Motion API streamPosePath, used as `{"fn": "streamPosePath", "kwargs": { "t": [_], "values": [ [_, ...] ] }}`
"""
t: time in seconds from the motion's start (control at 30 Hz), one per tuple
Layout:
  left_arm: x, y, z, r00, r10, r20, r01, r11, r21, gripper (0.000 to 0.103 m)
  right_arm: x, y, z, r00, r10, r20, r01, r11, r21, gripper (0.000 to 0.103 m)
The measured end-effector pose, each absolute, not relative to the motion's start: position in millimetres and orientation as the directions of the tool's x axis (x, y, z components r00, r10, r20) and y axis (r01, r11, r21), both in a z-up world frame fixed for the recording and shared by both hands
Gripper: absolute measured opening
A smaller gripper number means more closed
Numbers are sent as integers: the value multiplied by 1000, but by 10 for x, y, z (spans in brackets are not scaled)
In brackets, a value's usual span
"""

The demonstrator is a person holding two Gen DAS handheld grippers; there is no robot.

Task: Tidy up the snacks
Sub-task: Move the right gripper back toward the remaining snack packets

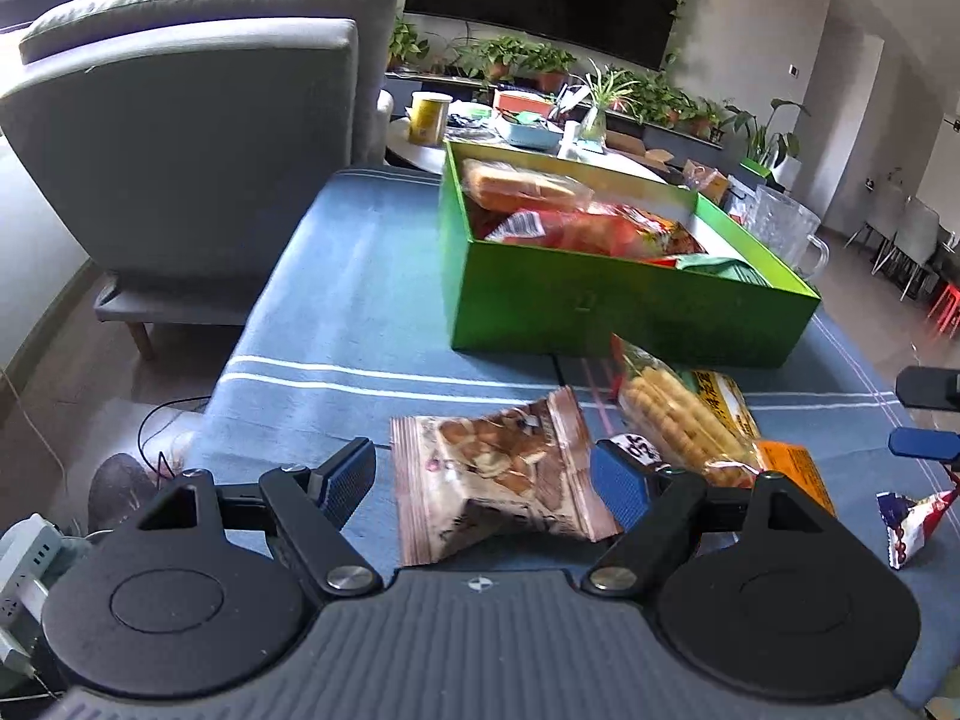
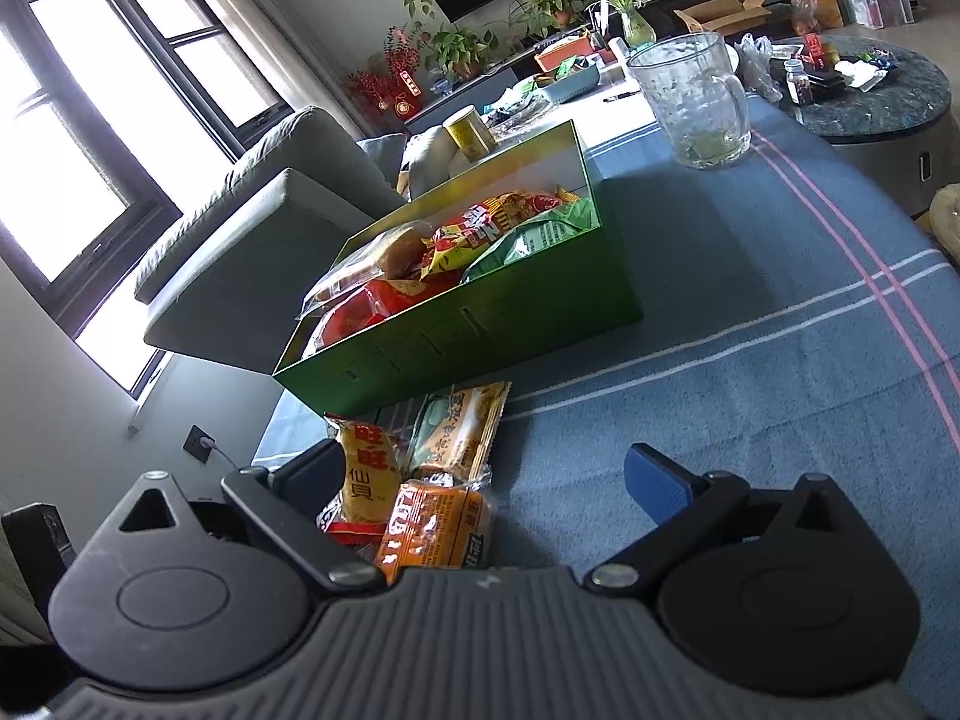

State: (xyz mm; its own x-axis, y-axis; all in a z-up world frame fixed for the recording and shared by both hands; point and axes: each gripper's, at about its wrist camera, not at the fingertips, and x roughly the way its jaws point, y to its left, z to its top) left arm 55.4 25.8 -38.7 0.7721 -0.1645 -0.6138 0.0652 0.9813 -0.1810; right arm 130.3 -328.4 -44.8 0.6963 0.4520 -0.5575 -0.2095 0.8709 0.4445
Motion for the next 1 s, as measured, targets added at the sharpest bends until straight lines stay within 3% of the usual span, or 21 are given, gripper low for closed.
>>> {"fn": "streamPosePath", "kwargs": {
  "t": [0.2,0.57,1.0],
  "values": [
    [447,303,-416,748,-180,-639,128,983,-128,77,1311,-3308,-445,701,441,-561,-193,874,446,78],
    [537,21,-499,750,-69,-657,248,951,183,77,1326,-3315,-463,695,434,-573,-169,874,456,77],
    [1155,-137,-549,680,-191,-708,376,920,113,77,1334,-3346,-444,701,416,-579,-149,880,452,78]
  ]
}}
